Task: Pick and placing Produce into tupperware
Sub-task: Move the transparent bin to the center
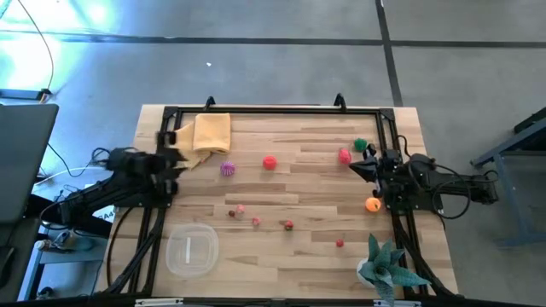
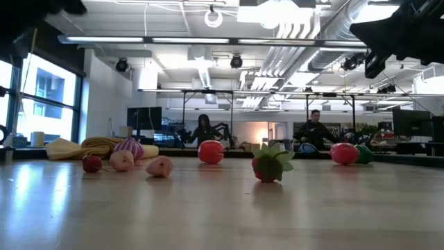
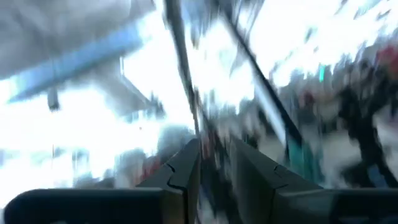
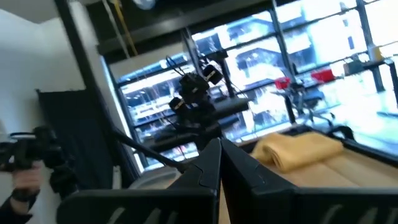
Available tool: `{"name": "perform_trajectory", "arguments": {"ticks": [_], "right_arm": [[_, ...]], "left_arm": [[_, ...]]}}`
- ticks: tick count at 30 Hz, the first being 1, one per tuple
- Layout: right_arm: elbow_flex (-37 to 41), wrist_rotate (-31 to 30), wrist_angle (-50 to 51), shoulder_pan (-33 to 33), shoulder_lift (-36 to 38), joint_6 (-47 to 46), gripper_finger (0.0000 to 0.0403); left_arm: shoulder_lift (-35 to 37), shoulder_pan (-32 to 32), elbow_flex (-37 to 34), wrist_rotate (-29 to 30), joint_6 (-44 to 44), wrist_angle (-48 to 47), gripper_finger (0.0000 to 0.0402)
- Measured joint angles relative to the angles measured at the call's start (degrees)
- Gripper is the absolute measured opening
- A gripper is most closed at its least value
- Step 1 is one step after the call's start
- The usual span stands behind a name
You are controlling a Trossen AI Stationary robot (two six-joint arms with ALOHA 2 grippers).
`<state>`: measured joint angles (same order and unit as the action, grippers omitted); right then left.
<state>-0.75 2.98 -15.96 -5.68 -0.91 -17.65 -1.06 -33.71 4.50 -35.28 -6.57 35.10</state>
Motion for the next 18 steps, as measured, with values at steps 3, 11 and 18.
{"name": "perform_trajectory", "arguments": {"ticks": [3,11,18], "right_arm": [[0.0,0.92,-2.23,0.0,0.0,0.4,0.0],[-6.14,1.6,0.0,-0.02,-1.56,4.84,0.0],[-19.62,1.58,10.74,-0.02,-11.76,9.48,0.0003]], "left_arm": [[0.0,0.0,2.82,-0.5,2.29,3.39,0.0079],[-3.65,0.0,20.34,-0.47,-7.76,-28.03,0.0079],[-11.89,-0.02,32.51,4.25,-11.1,-54.24,0.0078]]}}
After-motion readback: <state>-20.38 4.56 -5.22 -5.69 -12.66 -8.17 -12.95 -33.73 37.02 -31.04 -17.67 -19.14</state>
